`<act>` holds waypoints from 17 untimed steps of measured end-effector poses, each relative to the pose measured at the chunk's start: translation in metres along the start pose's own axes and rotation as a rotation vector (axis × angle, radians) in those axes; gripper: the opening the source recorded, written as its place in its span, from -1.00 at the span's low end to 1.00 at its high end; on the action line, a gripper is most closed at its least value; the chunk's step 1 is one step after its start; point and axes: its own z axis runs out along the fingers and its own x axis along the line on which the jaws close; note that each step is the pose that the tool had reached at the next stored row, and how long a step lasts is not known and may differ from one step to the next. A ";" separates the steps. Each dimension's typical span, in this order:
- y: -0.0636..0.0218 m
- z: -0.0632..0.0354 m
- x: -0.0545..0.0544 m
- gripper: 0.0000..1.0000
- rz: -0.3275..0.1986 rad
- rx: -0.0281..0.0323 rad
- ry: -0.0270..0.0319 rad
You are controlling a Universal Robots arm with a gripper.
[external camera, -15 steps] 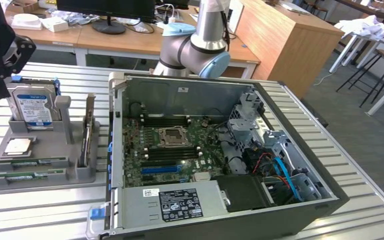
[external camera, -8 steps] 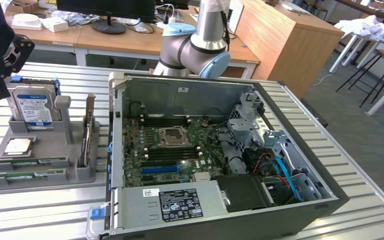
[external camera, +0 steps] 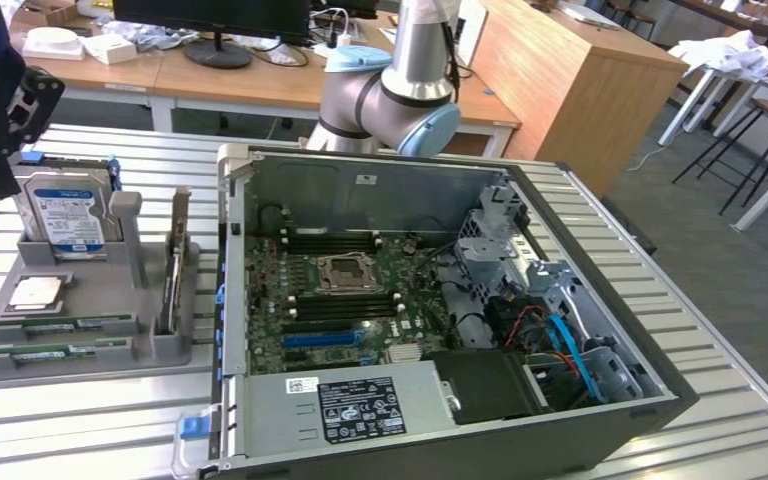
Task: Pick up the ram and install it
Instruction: 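Pick up the ram and move it above insertion slot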
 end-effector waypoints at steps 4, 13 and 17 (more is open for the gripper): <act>0.0000 0.0002 0.000 -0.80 -0.073 -0.0010 0.0036; -0.0001 0.0007 0.000 -0.80 -0.236 -0.0031 0.0116; -0.0001 0.0009 0.000 -0.80 -0.308 -0.0040 0.0152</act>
